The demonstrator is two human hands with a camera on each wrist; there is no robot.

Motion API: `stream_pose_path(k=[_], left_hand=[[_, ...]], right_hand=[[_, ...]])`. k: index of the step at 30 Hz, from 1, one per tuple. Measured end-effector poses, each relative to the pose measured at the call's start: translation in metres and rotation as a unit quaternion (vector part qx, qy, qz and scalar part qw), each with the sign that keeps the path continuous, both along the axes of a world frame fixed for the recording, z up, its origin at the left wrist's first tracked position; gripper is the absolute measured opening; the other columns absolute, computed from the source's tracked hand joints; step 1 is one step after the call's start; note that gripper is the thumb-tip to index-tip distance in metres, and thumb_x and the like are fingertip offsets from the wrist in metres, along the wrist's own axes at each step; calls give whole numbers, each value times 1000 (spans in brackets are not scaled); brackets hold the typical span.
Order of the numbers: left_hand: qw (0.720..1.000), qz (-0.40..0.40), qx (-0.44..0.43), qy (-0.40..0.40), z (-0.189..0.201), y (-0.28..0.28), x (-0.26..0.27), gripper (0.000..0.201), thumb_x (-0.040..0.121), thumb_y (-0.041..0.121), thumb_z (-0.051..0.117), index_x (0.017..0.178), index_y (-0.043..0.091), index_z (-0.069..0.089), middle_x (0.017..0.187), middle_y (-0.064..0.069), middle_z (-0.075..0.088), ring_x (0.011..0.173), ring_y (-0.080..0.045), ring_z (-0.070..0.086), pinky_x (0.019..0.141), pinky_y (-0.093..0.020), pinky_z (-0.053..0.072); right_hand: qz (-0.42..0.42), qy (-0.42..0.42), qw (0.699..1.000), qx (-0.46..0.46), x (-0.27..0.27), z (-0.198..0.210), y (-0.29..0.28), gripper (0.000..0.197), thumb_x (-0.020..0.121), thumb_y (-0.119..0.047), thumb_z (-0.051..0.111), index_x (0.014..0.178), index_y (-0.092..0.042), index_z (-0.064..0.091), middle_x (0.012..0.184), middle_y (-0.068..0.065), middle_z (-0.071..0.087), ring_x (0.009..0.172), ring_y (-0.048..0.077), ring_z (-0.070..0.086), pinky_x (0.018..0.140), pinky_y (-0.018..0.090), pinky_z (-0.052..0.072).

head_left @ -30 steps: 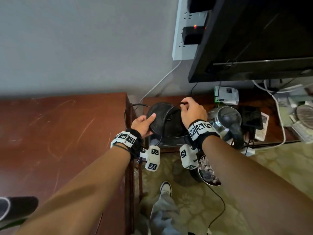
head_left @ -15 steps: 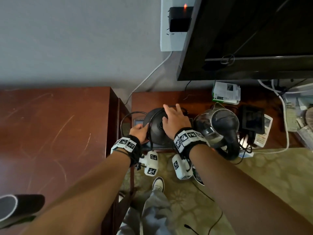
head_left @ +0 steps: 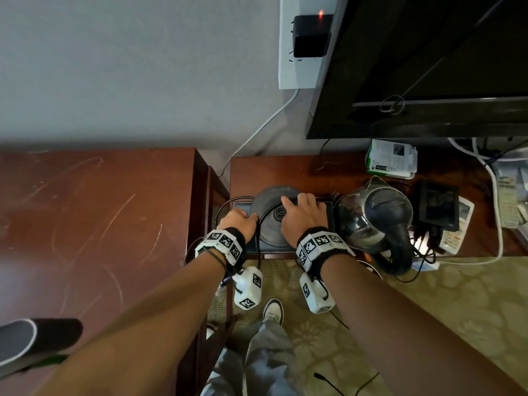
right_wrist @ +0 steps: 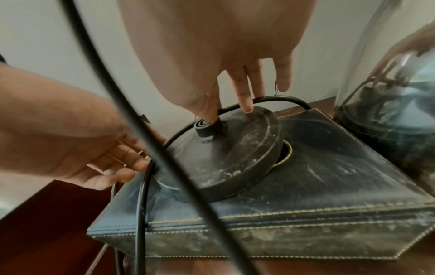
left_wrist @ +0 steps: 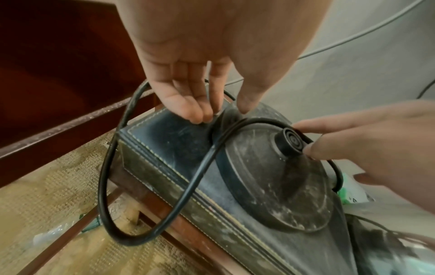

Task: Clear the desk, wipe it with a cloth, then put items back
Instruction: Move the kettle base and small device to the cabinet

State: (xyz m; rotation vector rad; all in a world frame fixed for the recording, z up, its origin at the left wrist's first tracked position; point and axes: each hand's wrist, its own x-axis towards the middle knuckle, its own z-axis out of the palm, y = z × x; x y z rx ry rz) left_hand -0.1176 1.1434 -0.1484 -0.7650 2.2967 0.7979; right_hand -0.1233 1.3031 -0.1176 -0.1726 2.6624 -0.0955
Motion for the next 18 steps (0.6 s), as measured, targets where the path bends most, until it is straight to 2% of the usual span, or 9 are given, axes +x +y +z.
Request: stream_pose_path(k=[5, 7, 10, 14, 16, 18], left_hand=[[999, 21, 43, 9, 3, -9, 0, 21, 89, 44, 58, 99, 25, 63, 100, -2, 66, 92, -23, 64, 85, -31, 50], [996, 38, 75, 16, 5, -13, 2, 18, 86, 42, 59, 92, 26, 63, 99, -5, 69, 90, -24, 66, 86, -34, 55], [991, 63, 113, 26, 10, -22, 5, 13, 83, 39, 59, 83, 26, 64, 95, -7, 71, 92, -30, 70, 88, -45, 59], [984, 89, 144, 63, 28, -38, 7, 15, 84, 31, 59, 79, 20, 66, 87, -5, 71, 88, -31, 70, 88, -46, 58], [981, 100, 145, 79, 34, -50, 8, 16, 81, 31, 58, 74, 20, 67, 78, -4, 67, 78, -27, 64, 80, -41, 56], [971, 144, 167, 94, 34, -65, 10, 21, 72, 36, 58, 67, 19, 70, 66, -3, 64, 70, -26, 60, 71, -39, 49]], right_hand=[[-15, 20, 1000, 16, -2, 9, -1, 48, 94, -31, 50, 141, -23, 48, 137, 13, 51, 129, 33, 40, 113, 55, 26], [-27, 29, 999, 18, -3, 14, -1, 45, 94, -32, 48, 138, -20, 52, 134, 12, 53, 128, 33, 42, 113, 54, 26], [-50, 43, 998, -12, -4, 23, -4, 42, 96, -31, 44, 134, -20, 56, 130, 10, 55, 124, 32, 43, 108, 50, 32], [-77, 69, 992, -78, -8, 40, -22, 34, 98, -28, 42, 123, -18, 63, 122, 9, 60, 115, 30, 48, 97, 44, 39], [-88, 67, 988, -110, -9, 51, -34, 31, 99, -26, 42, 117, -17, 66, 118, 8, 62, 114, 30, 50, 95, 42, 42], [-102, 63, 982, -147, -11, 61, -48, 29, 98, -24, 43, 111, -17, 68, 115, 9, 66, 113, 32, 53, 94, 40, 45]])
